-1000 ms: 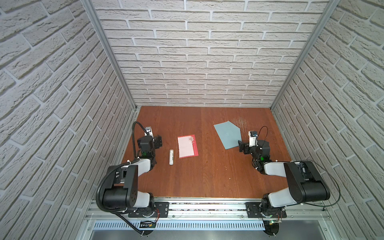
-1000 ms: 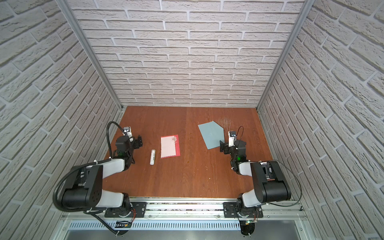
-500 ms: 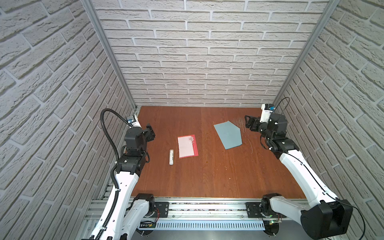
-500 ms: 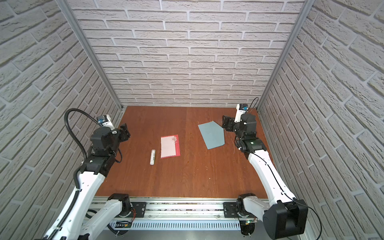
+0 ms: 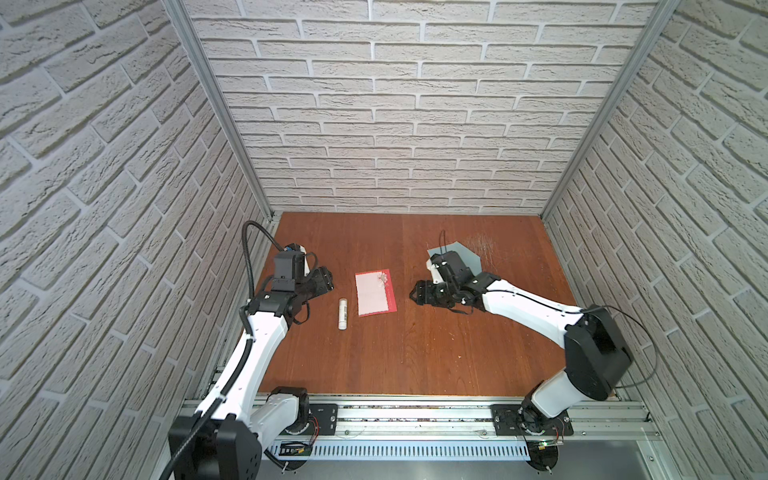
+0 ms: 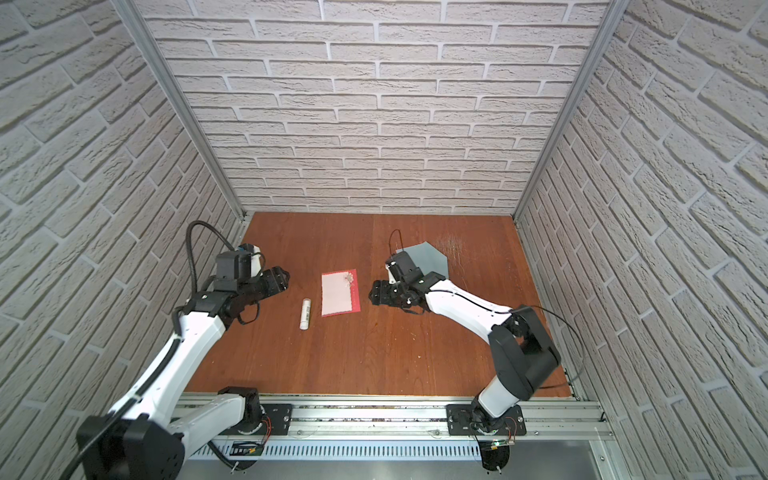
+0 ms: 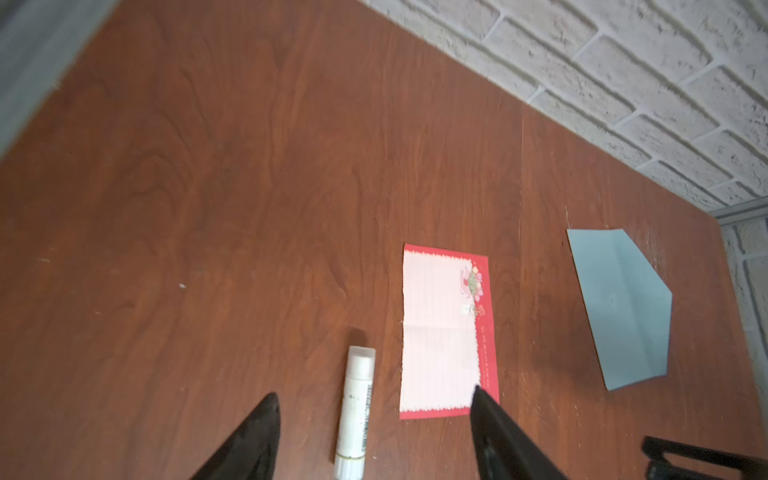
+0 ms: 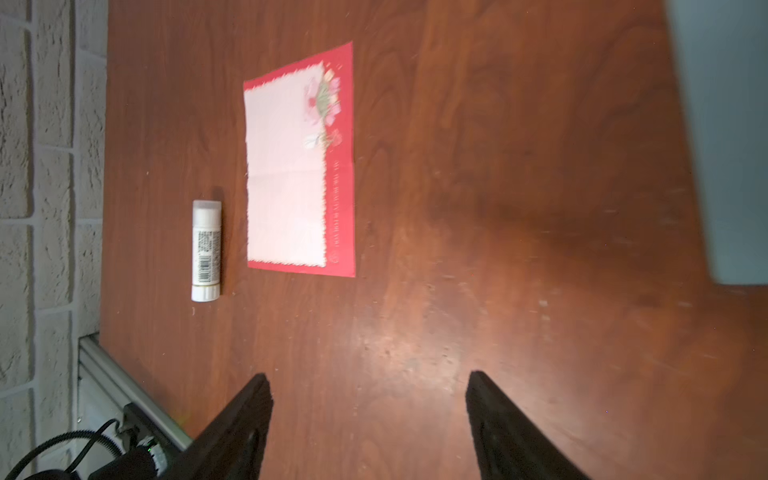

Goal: Place the letter into the envelope and seal it
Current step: 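Move the right gripper toward the pink letter card while the left gripper approaches it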

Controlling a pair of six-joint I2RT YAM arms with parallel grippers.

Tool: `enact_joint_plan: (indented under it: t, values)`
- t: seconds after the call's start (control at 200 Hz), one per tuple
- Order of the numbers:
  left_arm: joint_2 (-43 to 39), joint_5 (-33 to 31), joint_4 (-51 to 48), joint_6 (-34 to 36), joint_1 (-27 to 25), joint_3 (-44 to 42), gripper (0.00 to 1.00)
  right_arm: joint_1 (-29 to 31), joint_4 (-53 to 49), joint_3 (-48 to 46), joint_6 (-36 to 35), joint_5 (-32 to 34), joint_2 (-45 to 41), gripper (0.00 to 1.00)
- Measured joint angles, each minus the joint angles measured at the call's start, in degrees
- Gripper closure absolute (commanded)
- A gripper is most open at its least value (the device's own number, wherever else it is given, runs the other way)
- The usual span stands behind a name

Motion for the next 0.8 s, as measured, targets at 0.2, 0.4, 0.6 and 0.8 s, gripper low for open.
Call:
enact_joint_plan:
  t: [0.2,0.4,0.6,0.8]
  values:
    - [12.0,7.06,2.32,-1.36,-0.11,2.91,0.31,2.78,5.42,3.69,5.14,-3.87,8.0,0.3]
    - [22.16,12.2,6.4,-2.16,-0.26,8.63,0.31,2.75,8.11,7.48,7.91,-6.19,13.7,0.37]
    - [33.68,16.72,8.59,-2.19,-0.26,14.84,0.34,2.73,9.6,12.02,9.84,-7.76,18.14,0.65]
    - [41.24,18.88,8.94,-2.19,-0.26,18.32,0.33,2.29,12.0,13.99,11.56,-8.9,22.08,0.78]
